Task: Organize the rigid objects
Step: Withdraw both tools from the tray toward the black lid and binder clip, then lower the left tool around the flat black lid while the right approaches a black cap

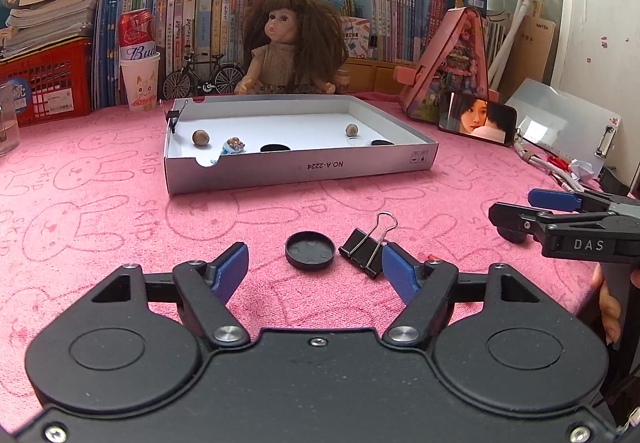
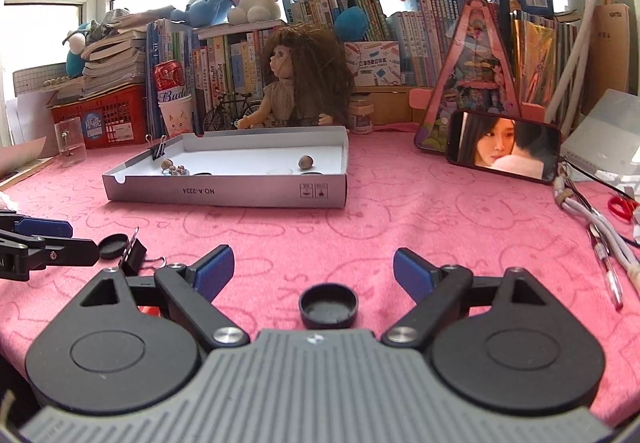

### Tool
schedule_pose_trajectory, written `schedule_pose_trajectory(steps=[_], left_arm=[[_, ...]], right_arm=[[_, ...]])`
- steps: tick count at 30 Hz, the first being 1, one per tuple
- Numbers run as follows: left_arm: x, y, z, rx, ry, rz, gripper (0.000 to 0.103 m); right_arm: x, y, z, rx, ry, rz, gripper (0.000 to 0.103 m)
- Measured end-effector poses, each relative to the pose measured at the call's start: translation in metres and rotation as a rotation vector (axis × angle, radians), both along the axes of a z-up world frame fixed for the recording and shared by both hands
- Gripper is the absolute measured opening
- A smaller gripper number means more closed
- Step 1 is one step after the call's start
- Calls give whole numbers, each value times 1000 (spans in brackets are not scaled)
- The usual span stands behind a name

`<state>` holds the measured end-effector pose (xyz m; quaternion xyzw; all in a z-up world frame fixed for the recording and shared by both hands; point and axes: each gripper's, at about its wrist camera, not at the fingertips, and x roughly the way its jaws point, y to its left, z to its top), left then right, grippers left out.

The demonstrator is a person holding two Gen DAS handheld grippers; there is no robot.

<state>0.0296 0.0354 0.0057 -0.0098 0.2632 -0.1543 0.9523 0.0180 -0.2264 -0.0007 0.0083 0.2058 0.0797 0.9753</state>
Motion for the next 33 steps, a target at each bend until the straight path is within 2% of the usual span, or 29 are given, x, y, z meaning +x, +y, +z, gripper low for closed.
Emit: schedule_pose_trajectory(steps=[12, 25, 33], left_arm=[[13, -6, -8, 17, 13, 19, 55], [19, -5, -12, 18, 10, 51, 48], [21, -6, -13, 25, 4, 58, 47]], right_arm=[[-11, -1, -9, -17, -4, -7, 91], [-13, -2, -14, -15, 11, -11, 75], [-14, -1, -15, -58, -18, -75, 63]])
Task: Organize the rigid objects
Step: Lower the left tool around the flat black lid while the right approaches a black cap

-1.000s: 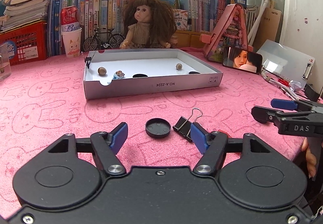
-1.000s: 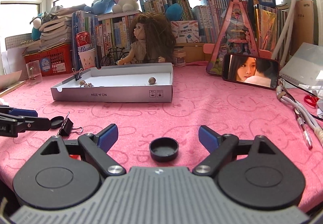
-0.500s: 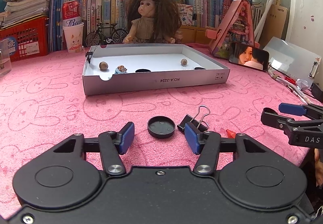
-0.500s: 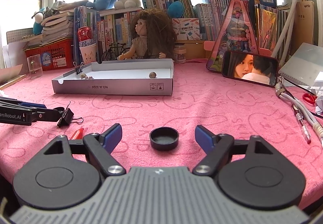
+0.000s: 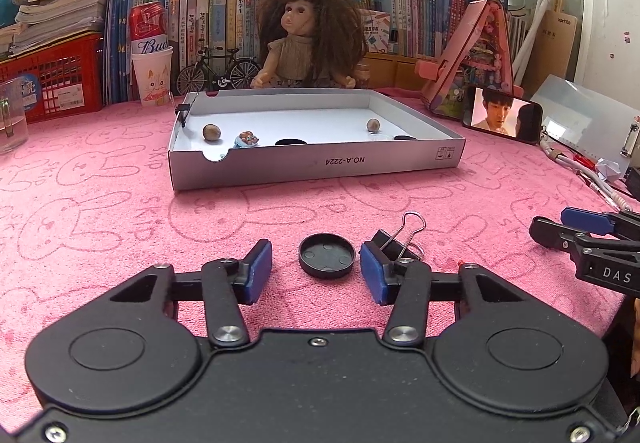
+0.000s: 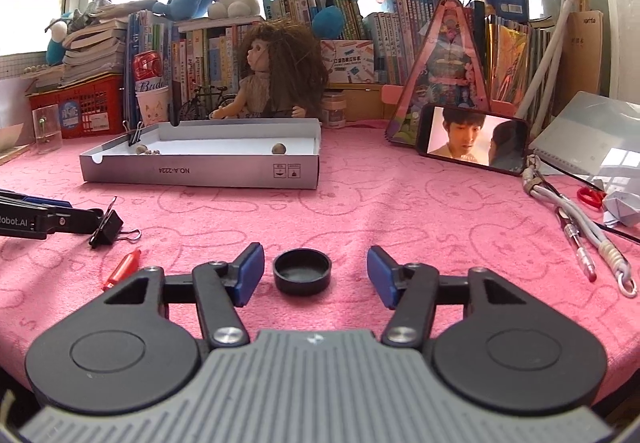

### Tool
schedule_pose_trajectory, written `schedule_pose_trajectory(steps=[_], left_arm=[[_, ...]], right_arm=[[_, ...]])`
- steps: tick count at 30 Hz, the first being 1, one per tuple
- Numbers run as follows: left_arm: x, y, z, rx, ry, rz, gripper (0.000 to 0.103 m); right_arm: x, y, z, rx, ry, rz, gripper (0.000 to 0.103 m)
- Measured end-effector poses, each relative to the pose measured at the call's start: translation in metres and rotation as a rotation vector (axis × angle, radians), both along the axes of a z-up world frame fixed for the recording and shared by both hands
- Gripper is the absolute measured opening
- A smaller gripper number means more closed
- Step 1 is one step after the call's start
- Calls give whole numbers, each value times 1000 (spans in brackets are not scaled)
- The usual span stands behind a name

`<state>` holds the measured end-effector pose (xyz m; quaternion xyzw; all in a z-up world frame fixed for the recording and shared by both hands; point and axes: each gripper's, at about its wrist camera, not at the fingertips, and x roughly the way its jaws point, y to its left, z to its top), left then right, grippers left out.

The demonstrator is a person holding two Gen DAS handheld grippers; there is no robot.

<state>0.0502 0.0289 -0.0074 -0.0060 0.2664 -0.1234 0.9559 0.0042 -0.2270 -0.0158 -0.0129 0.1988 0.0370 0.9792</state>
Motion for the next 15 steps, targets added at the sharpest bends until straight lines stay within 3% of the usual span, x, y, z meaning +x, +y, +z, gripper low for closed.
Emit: schedule_pose_trajectory(steps=[7, 11, 15], left_arm=[[-2, -4, -2, 24, -11, 14, 40], [-2, -2, -1, 19, -9, 27, 30], [-1, -1, -1, 13, -9, 32, 29]], right_arm=[[-1, 2, -2, 17, 16, 23, 53], [-1, 4, -2, 22, 19, 29, 51], [-1, 4, -1, 24, 19, 28, 46]])
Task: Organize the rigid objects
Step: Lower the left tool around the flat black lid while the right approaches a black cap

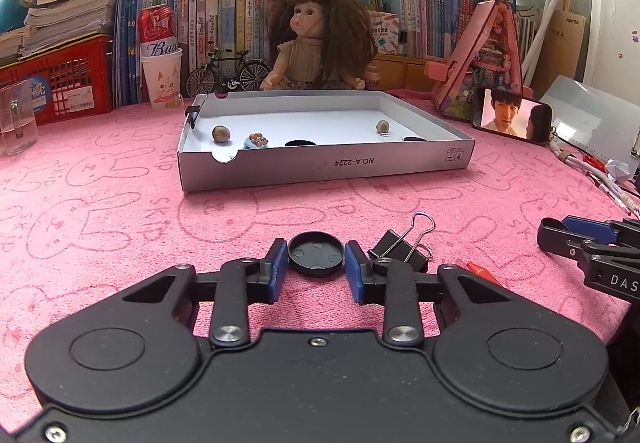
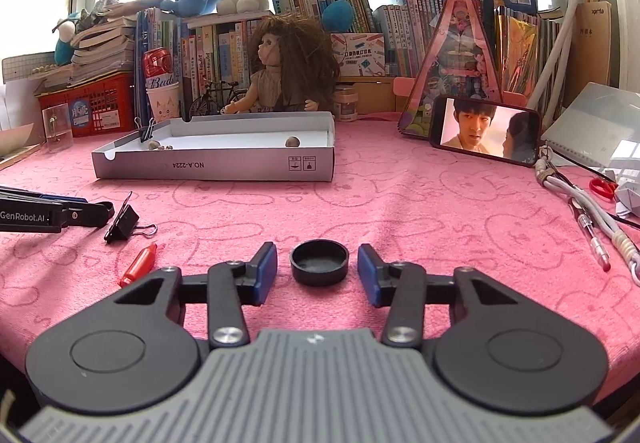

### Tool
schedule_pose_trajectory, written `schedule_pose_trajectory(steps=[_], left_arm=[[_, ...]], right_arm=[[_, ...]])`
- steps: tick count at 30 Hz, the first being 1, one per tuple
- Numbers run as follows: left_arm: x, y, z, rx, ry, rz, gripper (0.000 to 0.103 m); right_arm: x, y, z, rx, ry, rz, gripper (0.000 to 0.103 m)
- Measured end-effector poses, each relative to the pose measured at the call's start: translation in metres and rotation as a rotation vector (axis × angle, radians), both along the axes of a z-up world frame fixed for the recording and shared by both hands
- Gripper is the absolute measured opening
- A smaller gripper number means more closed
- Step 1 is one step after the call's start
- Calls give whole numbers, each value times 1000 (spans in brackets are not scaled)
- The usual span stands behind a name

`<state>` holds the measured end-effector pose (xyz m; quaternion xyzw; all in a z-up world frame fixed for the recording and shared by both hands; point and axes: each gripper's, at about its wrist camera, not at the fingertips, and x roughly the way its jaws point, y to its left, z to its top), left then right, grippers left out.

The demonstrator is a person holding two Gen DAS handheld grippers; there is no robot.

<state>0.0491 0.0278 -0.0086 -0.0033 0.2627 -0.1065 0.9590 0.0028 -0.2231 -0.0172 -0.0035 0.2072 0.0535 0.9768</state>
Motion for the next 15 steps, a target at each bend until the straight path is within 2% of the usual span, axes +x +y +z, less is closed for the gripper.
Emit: schedule_pose_trajectory(steps=[4, 15], left_arm=[[1, 1, 1, -8, 0, 4, 29], [3, 2, 8, -31, -7, 19, 29]], right_arm=[[1, -2, 1, 15, 2, -9, 37], [7, 2, 8, 24, -15, 11, 37]])
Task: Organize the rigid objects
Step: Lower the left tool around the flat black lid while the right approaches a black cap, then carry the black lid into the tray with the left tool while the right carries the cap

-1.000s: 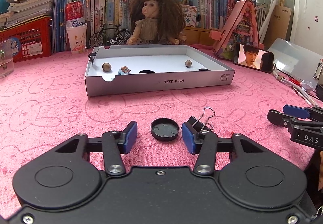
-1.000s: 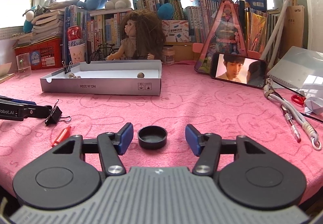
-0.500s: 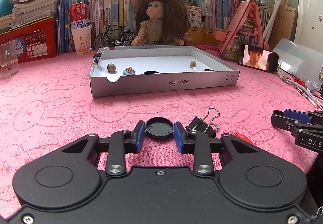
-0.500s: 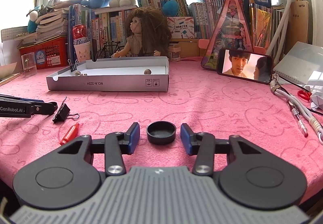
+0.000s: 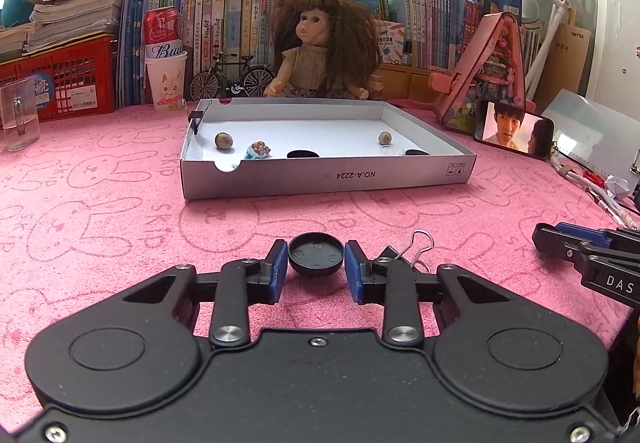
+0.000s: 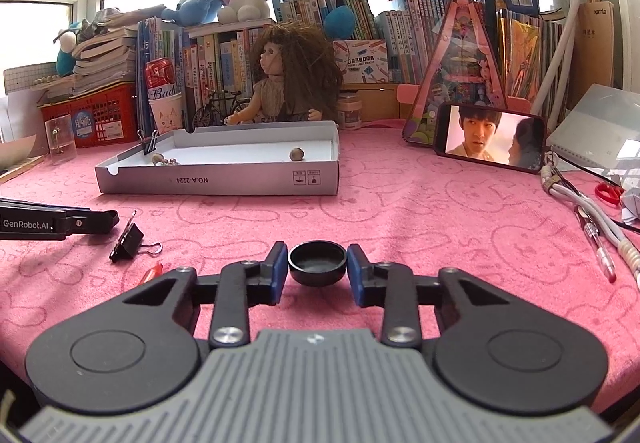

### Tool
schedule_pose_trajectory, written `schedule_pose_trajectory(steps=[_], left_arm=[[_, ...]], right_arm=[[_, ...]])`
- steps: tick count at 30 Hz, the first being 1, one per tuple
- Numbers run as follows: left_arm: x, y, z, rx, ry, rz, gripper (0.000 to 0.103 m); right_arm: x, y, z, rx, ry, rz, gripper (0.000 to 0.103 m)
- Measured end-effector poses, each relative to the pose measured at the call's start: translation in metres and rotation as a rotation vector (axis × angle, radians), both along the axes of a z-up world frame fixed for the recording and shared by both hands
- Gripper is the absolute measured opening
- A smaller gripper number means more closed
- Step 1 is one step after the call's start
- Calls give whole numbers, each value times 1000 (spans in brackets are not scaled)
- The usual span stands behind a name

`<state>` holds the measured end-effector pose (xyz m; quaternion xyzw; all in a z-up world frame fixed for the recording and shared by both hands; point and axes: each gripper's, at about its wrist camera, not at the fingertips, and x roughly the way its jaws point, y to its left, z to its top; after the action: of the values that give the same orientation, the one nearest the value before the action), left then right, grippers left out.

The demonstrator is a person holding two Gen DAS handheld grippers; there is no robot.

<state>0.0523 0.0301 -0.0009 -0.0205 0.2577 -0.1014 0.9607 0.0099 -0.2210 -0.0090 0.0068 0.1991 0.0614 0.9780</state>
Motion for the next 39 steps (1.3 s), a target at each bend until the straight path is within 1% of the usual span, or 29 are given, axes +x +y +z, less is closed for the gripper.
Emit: schedule_pose_trajectory(steps=[12, 30, 39], left_arm=[[10, 5, 10, -15, -7, 38, 29], [34, -2, 27, -41, -45, 43, 29], [48, 0, 32, -58, -48, 60, 29]], right_arm=[[18, 6, 9, 15, -15, 1, 37], [55, 11, 21, 66, 1, -14, 37], [70, 14, 28, 75, -7, -12, 37]])
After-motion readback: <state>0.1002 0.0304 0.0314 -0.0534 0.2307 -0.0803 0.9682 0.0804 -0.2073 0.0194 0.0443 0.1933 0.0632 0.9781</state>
